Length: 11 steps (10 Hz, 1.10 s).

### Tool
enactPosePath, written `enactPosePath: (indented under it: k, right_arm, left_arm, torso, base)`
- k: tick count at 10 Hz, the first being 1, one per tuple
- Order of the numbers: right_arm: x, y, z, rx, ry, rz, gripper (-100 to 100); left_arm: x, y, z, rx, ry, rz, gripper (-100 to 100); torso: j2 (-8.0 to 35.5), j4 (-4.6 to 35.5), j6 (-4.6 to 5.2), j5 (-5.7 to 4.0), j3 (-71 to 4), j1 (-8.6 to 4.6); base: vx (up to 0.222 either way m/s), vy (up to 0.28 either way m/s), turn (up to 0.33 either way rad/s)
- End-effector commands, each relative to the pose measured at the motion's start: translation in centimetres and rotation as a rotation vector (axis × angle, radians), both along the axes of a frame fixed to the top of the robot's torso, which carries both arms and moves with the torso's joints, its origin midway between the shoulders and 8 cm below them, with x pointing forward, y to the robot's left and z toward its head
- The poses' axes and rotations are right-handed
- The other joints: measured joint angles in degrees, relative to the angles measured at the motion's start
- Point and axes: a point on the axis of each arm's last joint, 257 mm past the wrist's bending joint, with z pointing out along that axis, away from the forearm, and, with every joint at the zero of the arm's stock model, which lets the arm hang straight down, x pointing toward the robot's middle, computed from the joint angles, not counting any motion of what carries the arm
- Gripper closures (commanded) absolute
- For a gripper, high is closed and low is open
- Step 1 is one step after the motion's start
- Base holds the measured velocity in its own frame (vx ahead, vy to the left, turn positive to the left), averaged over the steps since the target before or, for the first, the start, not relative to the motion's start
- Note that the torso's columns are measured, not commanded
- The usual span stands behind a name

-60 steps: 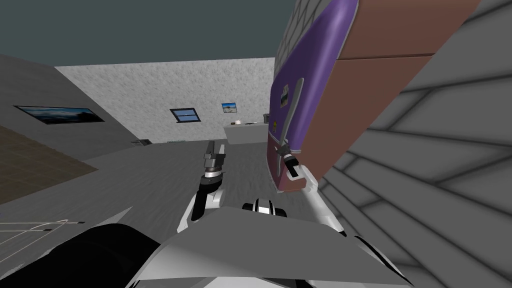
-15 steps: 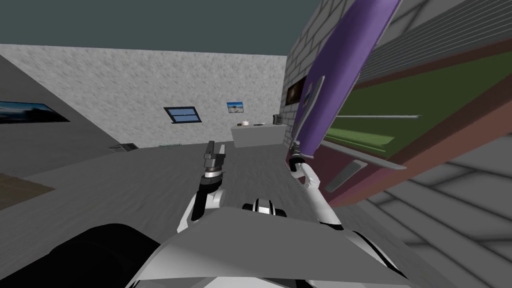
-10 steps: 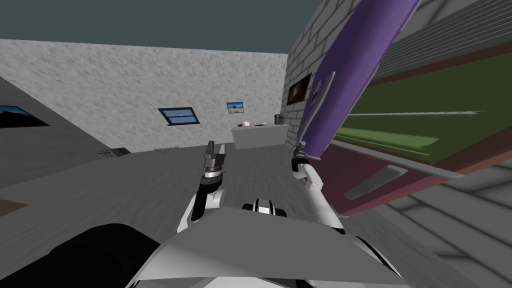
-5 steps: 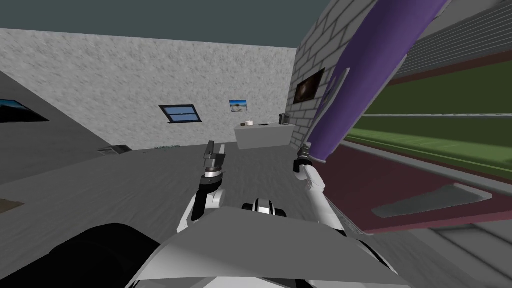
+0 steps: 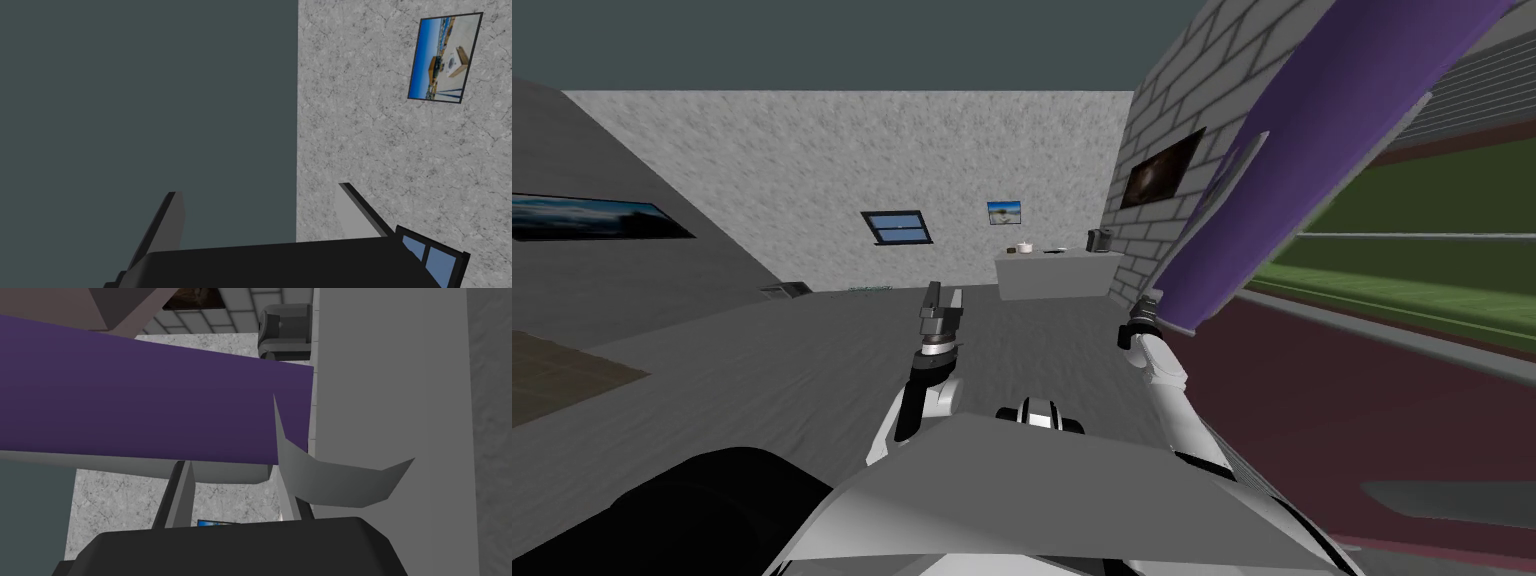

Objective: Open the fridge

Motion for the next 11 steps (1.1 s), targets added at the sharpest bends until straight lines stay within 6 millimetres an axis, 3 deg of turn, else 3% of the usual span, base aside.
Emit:
enactPosePath:
  k: [1, 2, 3, 5, 7, 9, 10, 11]
  right_arm:
    - [-2.1, -4.8, -0.2, 0.018, -0.002, -0.076, 100]
    - [-2.1, -4.8, -0.3, 0.023, -0.001, -0.076, 100]
    - [-3.3, -8.4, 0.0, -0.017, 0.013, -0.127, 100]
    - [-4.3, -10.3, -0.4, 0.010, 0.003, -0.160, 100]
    - [-6.2, -14.7, -0.4, -0.001, 0.009, -0.224, 100]
    - [-6.8, -15.5, -0.2, 0.004, 0.002, -0.242, 100]
    - [-8.4, -18.6, -0.3, -0.004, 0.009, -0.284, 100]
    - [-9.2, -19.8, 0.0, -0.002, 0.003, -0.308, 100]
  left_arm:
    - [0.0, 0.0, 0.0, 0.000, 0.000, 0.000, 0]
    - [0.0, 0.0, 0.0, 0.000, 0.000, 0.000, 0]
    - [0.0, 0.0, 0.0, 0.000, 0.000, 0.000, 0]
    - [0.0, 0.0, 0.0, 0.000, 0.000, 0.000, 0]
    - [0.0, 0.0, 0.0, 0.000, 0.000, 0.000, 0]
    - [0.0, 0.0, 0.0, 0.000, 0.000, 0.000, 0]
    - [0.0, 0.0, 0.0, 0.000, 0.000, 0.000, 0]
    - [0.0, 0.0, 0.0, 0.000, 0.000, 0.000, 0]
  torso:
    - [0.0, 0.0, 0.21, 0.07, 0.0, -0.03]
    - [0.2, 0.2, 0.24, 0.05, 0.1, -0.34]
    - [0.4, 0.1, 0.22, -0.11, 0.2, -0.54]
    - [-0.3, -0.1, 0.15, 0.01, -0.2, -0.06]
    - [-0.2, 0.0, 0.07, -0.04, -0.1, -0.12]
    - [0.2, 0.0, 0.23, -0.10, 0.1, -0.55]
    - [0.5, 0.2, 0.36, -0.17, 0.3, -0.81]
    - [0.1, 0.1, 0.14, -0.11, 0.1, -0.28]
  base:
    - [0.056, 0.115, -0.020]
    - [0.018, 0.024, -0.014]
    - [0.087, 0.160, 0.250]
    - [0.093, 0.129, 0.078]
    - [0.140, 0.222, 0.190]
    - [0.052, 0.065, 0.003]
    - [0.115, 0.166, 0.262]
    - [0.149, 0.178, 0.123]
